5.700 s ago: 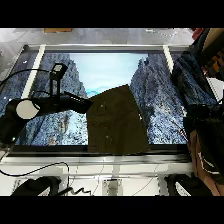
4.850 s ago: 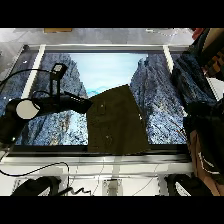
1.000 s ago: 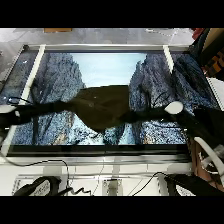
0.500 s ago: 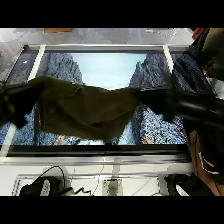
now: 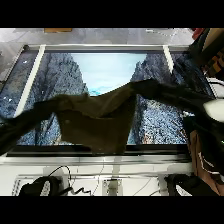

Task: Fold the clothes and pants, and hang the long-sleeved shirts on hangers.

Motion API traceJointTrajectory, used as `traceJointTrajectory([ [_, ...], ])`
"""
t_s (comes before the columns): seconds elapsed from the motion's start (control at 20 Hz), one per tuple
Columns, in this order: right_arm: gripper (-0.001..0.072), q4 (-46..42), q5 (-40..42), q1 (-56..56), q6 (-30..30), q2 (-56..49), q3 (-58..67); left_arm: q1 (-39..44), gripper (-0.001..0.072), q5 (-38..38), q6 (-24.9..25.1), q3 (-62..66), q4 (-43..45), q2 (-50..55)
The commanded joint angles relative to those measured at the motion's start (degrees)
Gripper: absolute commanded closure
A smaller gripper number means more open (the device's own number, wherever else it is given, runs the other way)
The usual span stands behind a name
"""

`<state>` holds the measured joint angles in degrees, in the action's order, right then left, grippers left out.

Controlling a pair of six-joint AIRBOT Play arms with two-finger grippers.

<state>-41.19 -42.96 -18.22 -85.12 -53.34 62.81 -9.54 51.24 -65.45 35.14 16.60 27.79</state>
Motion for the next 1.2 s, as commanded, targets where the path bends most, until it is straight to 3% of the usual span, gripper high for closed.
traceJointTrajectory([
  [0.0, 0.0683, -0.42, 3.89, -0.04, -1.38, -15.54, -1.29, 9.92, 0.0664, -15.50, -1.44, -9.29, -1.01, 13.42],
  [0.15, 0.0683, -0.44, 6.14, -0.02, -1.40, -22.95, -1.27, 12.20, 0.0664, -16.74, 2.67, -4.72, -6.21, 28.39],
  [0.3, 0.0683, -1.07, -0.90, -0.02, -1.20, -23.17, -1.25, 6.49, 0.0664, -6.05, 3.58, 2.16, -4.37, 37.16],
  [0.6, 0.0682, -1.53, -28.22, -1.40, -0.39, -22.67, -1.27, -12.83, 0.0665, 25.79, 4.39, 9.90, 18.29, 39.30],
  [0.7, 0.0682, -3.50, -33.92, -4.74, 0.87, -22.67, -1.29, -15.82, 0.0665, 31.34, 4.37, 9.75, 28.41, 39.34],
  [0.85, 0.0682, -12.94, -32.15, -12.87, -0.35, -22.69, -2.05, -14.91, 0.0665, 31.36, 4.15, 8.90, 39.15, 39.43],
  [1.15, 0.0682, -31.19, -22.71, -18.56, -12.17, -22.80, -5.20, -9.70, 0.0645, 25.20, 4.15, 4.48, 36.94, 39.50],
])
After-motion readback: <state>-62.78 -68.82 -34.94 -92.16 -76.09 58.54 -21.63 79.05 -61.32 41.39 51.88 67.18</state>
